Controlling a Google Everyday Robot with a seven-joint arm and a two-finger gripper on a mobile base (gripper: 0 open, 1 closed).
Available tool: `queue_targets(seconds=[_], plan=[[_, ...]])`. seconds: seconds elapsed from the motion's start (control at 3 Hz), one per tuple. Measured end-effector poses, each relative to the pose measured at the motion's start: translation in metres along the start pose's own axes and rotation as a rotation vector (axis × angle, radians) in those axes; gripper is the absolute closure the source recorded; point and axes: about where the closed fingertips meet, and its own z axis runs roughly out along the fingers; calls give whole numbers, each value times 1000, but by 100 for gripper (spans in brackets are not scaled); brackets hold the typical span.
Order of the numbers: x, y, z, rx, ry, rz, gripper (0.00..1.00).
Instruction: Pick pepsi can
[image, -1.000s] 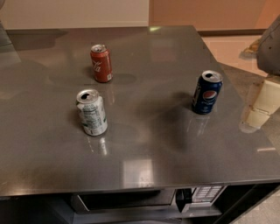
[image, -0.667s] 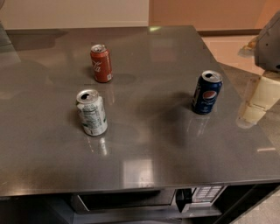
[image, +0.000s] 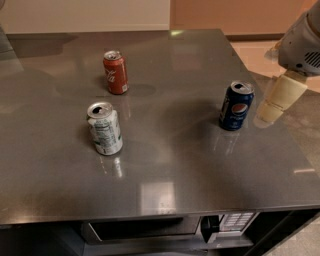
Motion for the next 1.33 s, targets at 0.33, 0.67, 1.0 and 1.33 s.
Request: queue_targets(seconds=[0.33, 0.67, 1.0, 1.33], plan=[[-2, -20, 19, -13, -44, 41, 0], [-1, -33, 40, -27, -64, 78, 0], [2, -40, 61, -50, -81, 113, 0], [1, -40, 81, -87, -103, 137, 0]])
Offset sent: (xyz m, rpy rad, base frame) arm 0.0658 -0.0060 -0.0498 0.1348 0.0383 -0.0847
